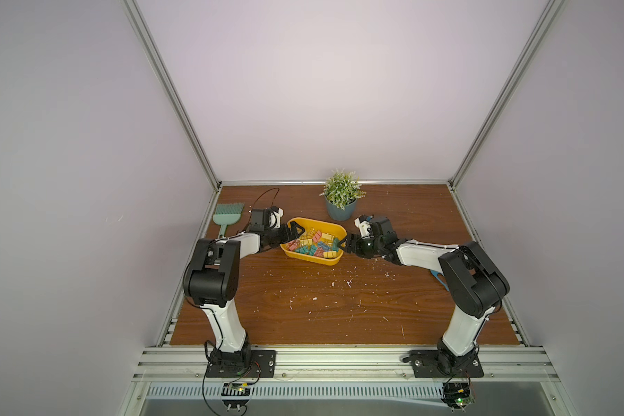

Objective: Take out the binder clips from the storage box
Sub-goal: Move the storage box to the center of the board, then pick up the binder clip from the storage box.

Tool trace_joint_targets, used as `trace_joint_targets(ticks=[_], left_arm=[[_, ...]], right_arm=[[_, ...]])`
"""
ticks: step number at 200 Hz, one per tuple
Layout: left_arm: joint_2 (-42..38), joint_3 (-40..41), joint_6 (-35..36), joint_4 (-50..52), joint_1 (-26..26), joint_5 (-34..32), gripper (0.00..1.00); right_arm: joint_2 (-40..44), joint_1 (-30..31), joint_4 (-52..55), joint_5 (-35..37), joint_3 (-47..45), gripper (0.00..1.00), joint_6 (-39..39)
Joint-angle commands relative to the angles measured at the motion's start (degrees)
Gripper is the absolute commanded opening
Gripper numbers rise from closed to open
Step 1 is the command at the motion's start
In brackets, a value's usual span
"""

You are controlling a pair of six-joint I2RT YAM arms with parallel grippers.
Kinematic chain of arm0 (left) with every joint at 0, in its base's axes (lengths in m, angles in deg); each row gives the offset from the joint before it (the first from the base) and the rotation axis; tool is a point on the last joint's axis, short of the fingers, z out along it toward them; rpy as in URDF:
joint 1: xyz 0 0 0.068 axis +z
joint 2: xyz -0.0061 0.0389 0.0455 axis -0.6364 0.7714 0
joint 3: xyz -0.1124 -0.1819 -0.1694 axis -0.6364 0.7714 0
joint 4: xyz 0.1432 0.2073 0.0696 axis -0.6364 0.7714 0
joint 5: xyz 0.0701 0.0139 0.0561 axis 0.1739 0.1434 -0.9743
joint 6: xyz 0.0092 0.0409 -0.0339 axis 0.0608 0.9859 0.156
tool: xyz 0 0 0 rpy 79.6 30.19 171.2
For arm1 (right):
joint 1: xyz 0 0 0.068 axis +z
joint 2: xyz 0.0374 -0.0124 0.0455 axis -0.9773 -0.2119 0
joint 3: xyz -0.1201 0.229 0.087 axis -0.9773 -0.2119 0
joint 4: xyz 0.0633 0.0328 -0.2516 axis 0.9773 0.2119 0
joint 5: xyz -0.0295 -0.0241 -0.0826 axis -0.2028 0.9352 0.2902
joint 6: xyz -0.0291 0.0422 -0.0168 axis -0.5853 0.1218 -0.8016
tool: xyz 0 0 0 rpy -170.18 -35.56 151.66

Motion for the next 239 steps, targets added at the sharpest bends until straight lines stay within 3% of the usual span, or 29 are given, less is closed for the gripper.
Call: trace_joint_targets(ticks=[1, 41, 86, 109, 137, 153, 181, 200, 214, 239], left_arm=[[-3.79, 2.43, -1.48, -4.94, -2.84, 4.42, 1.0], [-8.01, 7.55, -3.25, -6.07, -6.68, 4.06, 1.0], [-14.02, 16.72, -8.24, -11.27, -6.96, 0.62, 1.0], [-15.77, 18.05, -7.16, -9.36, -7.03, -2.05, 1.0], [-17.9, 17.23, -4.98, -5.69, -6.98, -6.77, 1.0], [-19.34, 16.33, -4.03, -4.09, -6.98, -9.08, 1.0], [-23.12, 15.85, -2.2, -2.63, -6.99, -14.07, 1.0], [-24.57, 15.58, -0.25, -3.54, -7.04, -11.94, 1.0], [-24.79, 14.75, 1.15, -2.56, -7.97, -11.49, 1.0], [-25.12, 13.03, 2.78, 0.15, -11.61, -14.73, 1.0]], right_arm=[[1.47, 0.1, 2.72, 0.45, 1.31, 0.79, -3.85], [4.98, -0.51, 9.7, 7.58, -0.98, 0.81, -6.49], [10.4, -1.0, 15.87, 12.24, -4.81, 0.84, -10.1], [12.5, -1.3, 19.8, 16.47, -3.76, 0.85, -11.57], [13.5, -2.0, 18.8, 15.64, -1.82, 0.83, -11.34], [12.13, -1.93, 19.93, 16.06, 1.38, 0.76, -10.8], [11.38, 0.23, 20.82, 20.15, 5.12, 0.54, -12.25], [9.11, 2.11, 25.96, 25.04, 10.16, 0.41, -13.84], [7.03, 4.02, 30.15, 29.41, 13.84, 0.36, -15.3], [2.77, 6.91, 34.61, 31.54, 19.23, 0.36, -16.27]])
